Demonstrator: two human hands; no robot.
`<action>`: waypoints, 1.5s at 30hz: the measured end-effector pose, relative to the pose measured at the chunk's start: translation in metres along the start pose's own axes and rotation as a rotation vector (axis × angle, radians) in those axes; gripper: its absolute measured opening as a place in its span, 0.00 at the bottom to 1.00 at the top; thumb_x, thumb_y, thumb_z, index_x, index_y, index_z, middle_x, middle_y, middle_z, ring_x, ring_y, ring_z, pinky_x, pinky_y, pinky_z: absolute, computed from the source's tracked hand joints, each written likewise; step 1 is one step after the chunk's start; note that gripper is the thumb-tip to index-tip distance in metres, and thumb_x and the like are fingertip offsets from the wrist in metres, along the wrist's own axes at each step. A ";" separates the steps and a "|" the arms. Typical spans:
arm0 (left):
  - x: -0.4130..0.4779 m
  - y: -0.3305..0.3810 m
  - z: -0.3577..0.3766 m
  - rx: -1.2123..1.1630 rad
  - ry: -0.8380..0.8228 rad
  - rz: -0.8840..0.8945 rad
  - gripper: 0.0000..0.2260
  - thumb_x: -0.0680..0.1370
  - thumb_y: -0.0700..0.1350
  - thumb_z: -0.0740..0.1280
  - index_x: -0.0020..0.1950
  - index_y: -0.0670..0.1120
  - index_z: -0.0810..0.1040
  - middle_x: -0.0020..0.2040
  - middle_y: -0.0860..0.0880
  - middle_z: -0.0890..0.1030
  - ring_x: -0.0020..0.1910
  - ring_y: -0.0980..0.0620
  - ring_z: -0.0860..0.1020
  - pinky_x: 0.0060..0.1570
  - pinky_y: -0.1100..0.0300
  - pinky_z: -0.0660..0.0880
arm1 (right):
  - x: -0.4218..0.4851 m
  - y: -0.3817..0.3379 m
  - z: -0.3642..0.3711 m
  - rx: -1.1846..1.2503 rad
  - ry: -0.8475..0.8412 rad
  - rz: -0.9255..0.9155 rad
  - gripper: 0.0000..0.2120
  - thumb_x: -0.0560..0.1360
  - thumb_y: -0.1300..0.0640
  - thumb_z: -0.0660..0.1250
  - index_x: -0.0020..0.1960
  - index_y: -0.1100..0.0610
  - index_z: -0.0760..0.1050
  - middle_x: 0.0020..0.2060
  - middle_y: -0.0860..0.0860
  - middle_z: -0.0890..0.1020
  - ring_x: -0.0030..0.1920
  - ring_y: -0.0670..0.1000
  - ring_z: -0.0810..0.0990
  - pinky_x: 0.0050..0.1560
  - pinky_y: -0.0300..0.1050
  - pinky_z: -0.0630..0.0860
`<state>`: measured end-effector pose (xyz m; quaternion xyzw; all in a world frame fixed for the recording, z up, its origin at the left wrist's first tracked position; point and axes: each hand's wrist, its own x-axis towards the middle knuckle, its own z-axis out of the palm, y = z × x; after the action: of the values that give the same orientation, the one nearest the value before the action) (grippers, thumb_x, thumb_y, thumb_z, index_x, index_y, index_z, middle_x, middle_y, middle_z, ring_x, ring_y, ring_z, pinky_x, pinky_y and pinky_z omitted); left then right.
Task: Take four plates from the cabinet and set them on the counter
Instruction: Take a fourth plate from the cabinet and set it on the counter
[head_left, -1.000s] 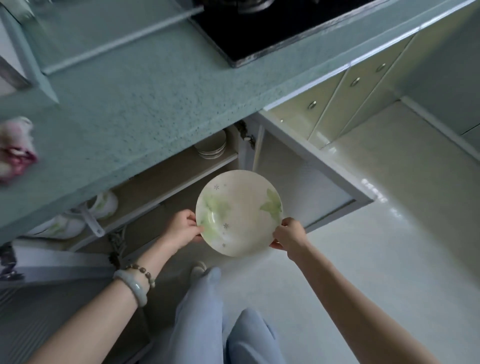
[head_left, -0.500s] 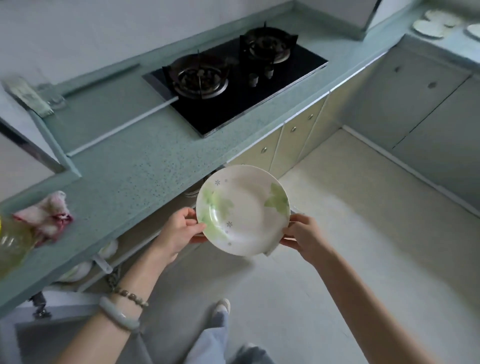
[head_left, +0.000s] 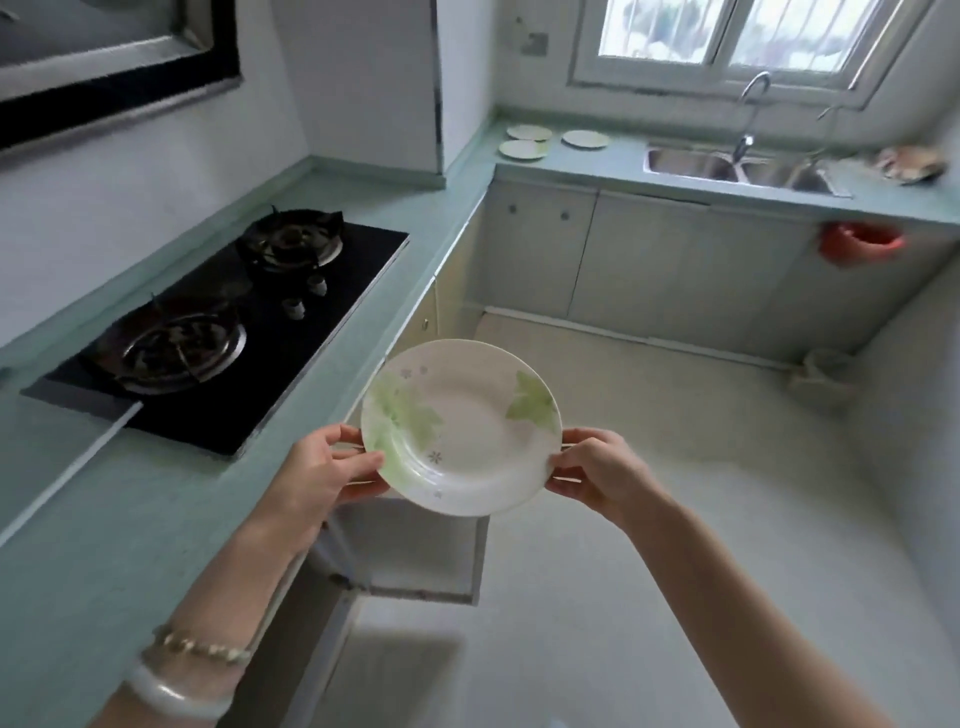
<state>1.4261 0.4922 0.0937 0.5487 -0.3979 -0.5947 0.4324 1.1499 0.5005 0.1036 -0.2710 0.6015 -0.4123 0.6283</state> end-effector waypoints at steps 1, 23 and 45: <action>0.009 0.006 0.010 0.003 -0.026 -0.004 0.09 0.73 0.32 0.68 0.52 0.36 0.73 0.45 0.37 0.83 0.41 0.43 0.84 0.38 0.58 0.81 | 0.000 -0.007 -0.008 0.016 0.021 -0.013 0.14 0.72 0.78 0.56 0.49 0.66 0.75 0.38 0.59 0.78 0.36 0.55 0.78 0.37 0.45 0.79; 0.286 0.098 0.290 -0.011 -0.173 0.051 0.05 0.73 0.30 0.68 0.46 0.37 0.76 0.37 0.44 0.85 0.36 0.50 0.84 0.34 0.61 0.80 | 0.204 -0.221 -0.231 0.017 0.121 -0.152 0.12 0.73 0.76 0.57 0.46 0.65 0.75 0.38 0.58 0.79 0.36 0.54 0.79 0.31 0.40 0.79; 0.655 0.188 0.448 0.029 -0.173 -0.010 0.06 0.74 0.30 0.66 0.51 0.34 0.76 0.46 0.38 0.82 0.38 0.47 0.84 0.38 0.59 0.82 | 0.554 -0.424 -0.335 -0.004 0.108 -0.104 0.11 0.72 0.77 0.58 0.45 0.66 0.76 0.33 0.57 0.79 0.31 0.51 0.80 0.37 0.43 0.81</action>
<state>0.9781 -0.1895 0.1066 0.5035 -0.4394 -0.6363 0.3854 0.7047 -0.1321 0.1202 -0.2805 0.6204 -0.4574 0.5720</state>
